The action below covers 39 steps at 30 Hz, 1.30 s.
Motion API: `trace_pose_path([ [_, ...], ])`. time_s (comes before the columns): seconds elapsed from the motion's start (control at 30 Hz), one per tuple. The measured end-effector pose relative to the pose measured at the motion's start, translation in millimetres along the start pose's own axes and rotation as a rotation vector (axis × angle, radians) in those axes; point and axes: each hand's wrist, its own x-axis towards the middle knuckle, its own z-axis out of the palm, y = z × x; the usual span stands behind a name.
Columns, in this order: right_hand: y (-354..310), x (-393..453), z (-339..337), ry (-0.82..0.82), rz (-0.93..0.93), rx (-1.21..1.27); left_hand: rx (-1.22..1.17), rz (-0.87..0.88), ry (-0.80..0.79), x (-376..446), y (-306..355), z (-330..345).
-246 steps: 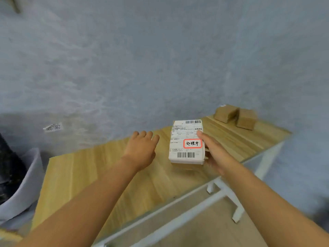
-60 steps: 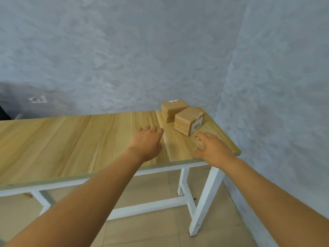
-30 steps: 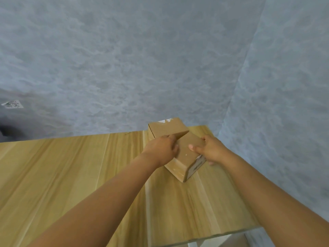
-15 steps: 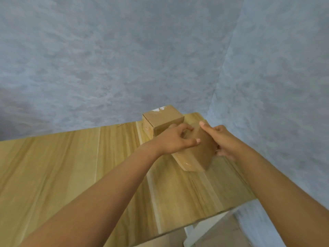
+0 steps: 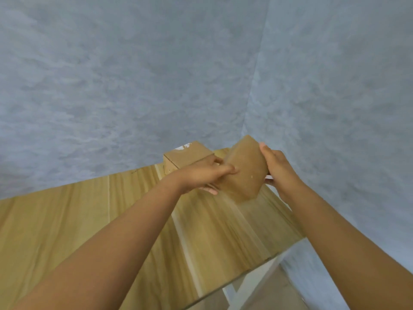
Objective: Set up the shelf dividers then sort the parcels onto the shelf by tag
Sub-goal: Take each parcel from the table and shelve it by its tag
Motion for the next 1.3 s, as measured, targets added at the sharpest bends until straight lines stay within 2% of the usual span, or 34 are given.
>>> trace_pose_path([
  [0.1, -5, -7, -8, -0.17, 0.093, 0.183, -0.279, -0.06, -0.109, -4, 0, -13],
  [0.2, -5, -10, -8, -0.281, 0.133, 0.296, -0.293, -0.098, -0.15, -7, -5, -21],
  [0.27, -8, -9, -4, -0.223, 0.117, 0.206, -0.214, -0.089, -0.098, -8, -7, -22],
  [0.4, -13, -3, 5, 0.033, 0.093, -0.049, 0.162, 0.067, 0.072, -10, -2, -18],
  [0.57, -24, -2, 13, 0.071, 0.065, -0.072, 0.415, 0.229, 0.137, -6, 5, -8],
  [0.63, -26, -2, 12, 0.038, 0.017, -0.103, 0.299, 0.224, 0.176, -5, 4, -12],
  [0.77, -25, -4, 1, -0.08, -0.08, -0.071, -0.117, 0.058, 0.121, -8, 1, -29],
  [0.9, -19, -5, 0, -0.324, -0.08, 0.09, -0.314, -0.047, 0.081, -7, -7, -37],
  [0.97, -16, -5, 3, -0.389, -0.072, 0.156, -0.334, -0.088, 0.061, -6, -13, -37],
  [1.1, -11, -7, 9, -0.341, -0.085, 0.096, -0.402, -0.109, 0.125, -3, -22, -33],
  [1.2, -2, -7, 16, -0.267, -0.09, 0.035, -0.483, -0.066, 0.214, -5, -22, -24],
  [1.3, 11, -9, 26, -0.214, -0.06, 0.023, -0.546, -0.001, 0.212, -13, -26, -12],
])
